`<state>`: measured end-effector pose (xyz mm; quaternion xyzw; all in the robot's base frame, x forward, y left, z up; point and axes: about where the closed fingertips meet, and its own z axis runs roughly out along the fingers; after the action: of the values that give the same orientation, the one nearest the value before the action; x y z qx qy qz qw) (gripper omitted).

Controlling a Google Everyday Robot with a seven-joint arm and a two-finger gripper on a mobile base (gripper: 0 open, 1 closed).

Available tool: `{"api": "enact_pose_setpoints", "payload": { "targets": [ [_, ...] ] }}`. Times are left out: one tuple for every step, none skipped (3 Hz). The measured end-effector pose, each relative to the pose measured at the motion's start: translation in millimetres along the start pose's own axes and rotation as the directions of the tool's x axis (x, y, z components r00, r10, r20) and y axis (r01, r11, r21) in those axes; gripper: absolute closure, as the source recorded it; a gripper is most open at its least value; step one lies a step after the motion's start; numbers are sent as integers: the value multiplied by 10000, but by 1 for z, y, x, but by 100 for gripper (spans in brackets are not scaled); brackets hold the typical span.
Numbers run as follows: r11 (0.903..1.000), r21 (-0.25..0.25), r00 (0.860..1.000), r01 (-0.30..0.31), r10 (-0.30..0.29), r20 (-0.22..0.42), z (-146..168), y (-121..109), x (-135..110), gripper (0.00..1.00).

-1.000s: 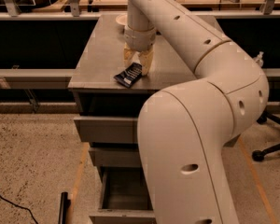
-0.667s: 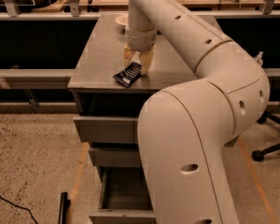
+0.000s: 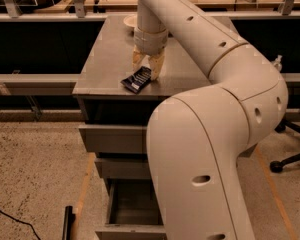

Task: Place rxbar blueberry into bottom drawer

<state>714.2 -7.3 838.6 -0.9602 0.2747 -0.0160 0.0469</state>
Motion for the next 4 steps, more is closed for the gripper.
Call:
{"api": "enact_pose_setpoints", "payload": {
  "targets": [
    [9923, 244, 9926, -1215, 1216, -18, -26, 13, -2, 100],
    [9535, 463, 9543, -2977, 2961, 399, -51, 34, -14, 100],
    [8854, 521, 8845, -4619, 4555, 1006, -70, 64, -34, 100],
    [7940, 553, 7900, -6054, 5910, 1631, -83, 96, -65, 100]
  ]
}}
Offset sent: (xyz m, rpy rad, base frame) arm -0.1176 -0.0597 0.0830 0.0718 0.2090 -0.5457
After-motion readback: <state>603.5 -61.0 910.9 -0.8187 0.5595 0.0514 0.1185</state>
